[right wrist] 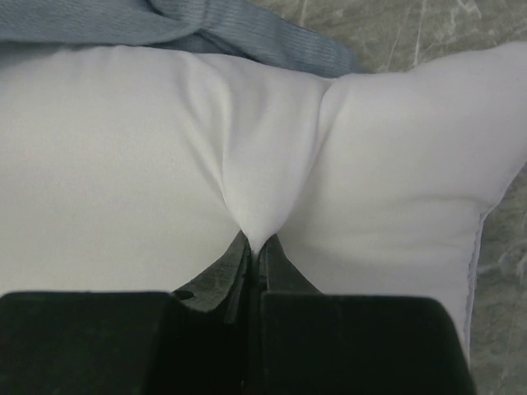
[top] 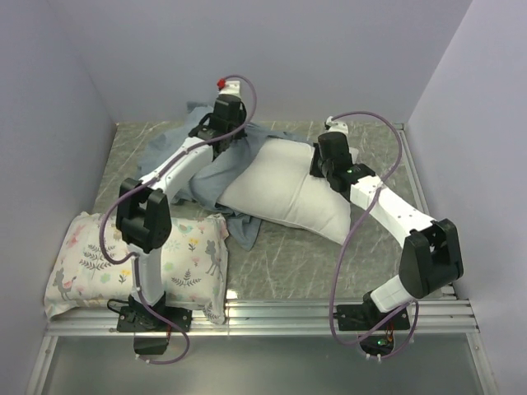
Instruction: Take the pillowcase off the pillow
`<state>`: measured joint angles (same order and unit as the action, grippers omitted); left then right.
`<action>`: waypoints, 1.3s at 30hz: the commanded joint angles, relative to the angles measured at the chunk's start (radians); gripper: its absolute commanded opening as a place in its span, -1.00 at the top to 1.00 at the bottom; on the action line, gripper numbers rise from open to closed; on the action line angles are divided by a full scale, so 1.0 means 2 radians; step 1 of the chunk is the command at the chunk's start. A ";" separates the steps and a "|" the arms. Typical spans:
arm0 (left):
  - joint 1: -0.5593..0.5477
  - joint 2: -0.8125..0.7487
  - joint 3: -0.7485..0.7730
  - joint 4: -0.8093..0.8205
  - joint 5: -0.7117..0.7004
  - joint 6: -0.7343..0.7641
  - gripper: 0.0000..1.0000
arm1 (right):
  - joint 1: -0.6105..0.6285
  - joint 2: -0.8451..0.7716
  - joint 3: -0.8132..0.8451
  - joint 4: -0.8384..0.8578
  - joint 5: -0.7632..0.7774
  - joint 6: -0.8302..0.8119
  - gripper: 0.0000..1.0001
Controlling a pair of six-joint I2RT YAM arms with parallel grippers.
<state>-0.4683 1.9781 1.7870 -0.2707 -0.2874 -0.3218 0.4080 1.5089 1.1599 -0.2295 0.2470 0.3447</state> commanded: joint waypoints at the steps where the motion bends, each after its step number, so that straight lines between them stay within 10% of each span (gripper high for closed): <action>1: 0.051 -0.052 0.008 -0.002 -0.092 -0.040 0.99 | -0.011 -0.023 0.016 -0.051 0.031 -0.001 1.00; 14: 0.193 -0.063 -0.001 -0.074 -0.076 -0.142 0.99 | -0.130 -0.114 0.035 -0.092 -0.010 0.020 1.00; 26: 0.172 -0.023 -0.003 -0.071 0.035 -0.098 0.99 | -0.135 -0.076 0.011 -0.075 -0.032 0.023 0.99; 31: 0.135 -0.023 -0.018 -0.064 0.035 -0.078 0.99 | -0.060 -0.100 0.037 -0.079 -0.057 -0.022 -0.32; 39: 0.118 -0.009 -0.010 -0.083 0.026 -0.085 0.99 | 0.108 -0.137 -0.011 -0.075 0.058 -0.063 -0.70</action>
<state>-0.2256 1.9549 1.7542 -0.4320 -0.1982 -0.5114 0.5571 1.2919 1.1763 -0.4038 0.2436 0.2657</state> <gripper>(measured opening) 0.011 0.836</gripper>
